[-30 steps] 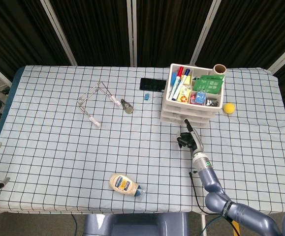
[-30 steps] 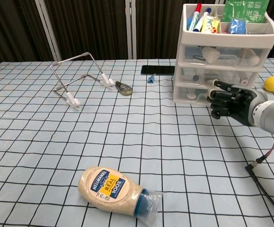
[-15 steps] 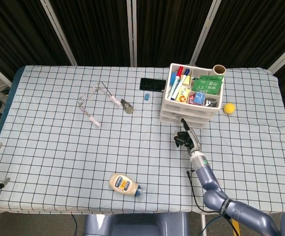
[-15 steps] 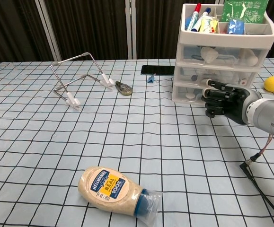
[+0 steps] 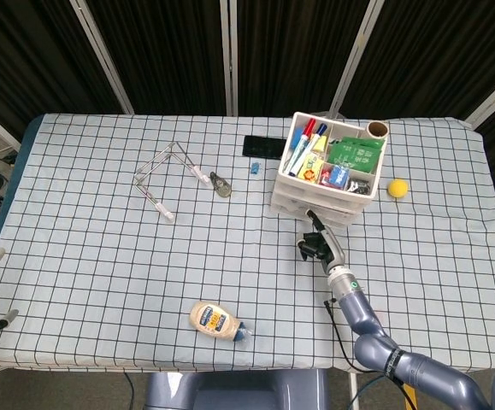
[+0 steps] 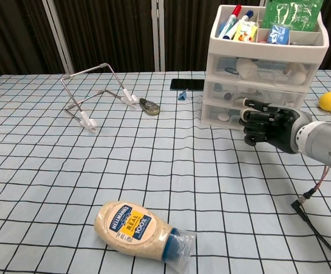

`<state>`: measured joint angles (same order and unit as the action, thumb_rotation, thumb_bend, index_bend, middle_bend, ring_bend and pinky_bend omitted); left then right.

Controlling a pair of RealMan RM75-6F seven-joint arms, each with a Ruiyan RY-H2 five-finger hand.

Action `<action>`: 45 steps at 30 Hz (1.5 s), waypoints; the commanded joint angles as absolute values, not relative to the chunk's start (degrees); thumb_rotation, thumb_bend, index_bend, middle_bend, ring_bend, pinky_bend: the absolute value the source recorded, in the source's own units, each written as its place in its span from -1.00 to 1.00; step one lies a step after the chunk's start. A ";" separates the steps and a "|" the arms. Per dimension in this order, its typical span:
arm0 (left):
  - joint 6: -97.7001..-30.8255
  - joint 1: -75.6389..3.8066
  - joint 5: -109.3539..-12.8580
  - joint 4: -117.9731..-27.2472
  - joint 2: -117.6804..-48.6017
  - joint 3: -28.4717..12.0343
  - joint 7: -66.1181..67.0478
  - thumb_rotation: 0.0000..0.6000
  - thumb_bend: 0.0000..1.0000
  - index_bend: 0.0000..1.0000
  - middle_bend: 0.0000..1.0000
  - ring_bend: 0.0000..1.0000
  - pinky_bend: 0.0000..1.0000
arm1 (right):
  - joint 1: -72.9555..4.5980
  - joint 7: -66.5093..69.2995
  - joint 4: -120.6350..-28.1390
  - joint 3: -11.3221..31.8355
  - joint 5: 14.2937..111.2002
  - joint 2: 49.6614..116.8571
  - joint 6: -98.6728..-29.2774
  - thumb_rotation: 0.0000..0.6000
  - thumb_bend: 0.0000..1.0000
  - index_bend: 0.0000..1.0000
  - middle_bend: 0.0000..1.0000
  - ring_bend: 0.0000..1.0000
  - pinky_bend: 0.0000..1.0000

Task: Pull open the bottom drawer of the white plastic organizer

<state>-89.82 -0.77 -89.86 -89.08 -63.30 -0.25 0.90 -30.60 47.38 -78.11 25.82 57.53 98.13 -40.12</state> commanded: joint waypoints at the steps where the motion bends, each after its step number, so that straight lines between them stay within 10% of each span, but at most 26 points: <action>1: -89.95 -0.72 -89.97 -89.13 -63.30 -0.21 0.95 1.00 -1.00 -1.00 -1.00 -1.00 -1.00 | -30.17 47.47 -79.06 25.33 58.39 97.77 -40.22 1.00 0.20 -0.63 0.86 0.86 0.60; 45: -89.97 -0.62 -89.99 -89.28 -63.10 -0.04 0.72 1.00 -1.00 -1.00 -1.00 -1.00 -1.00 | -28.46 43.82 -82.14 20.06 64.11 97.22 -46.06 1.00 0.15 -0.81 0.85 0.84 0.58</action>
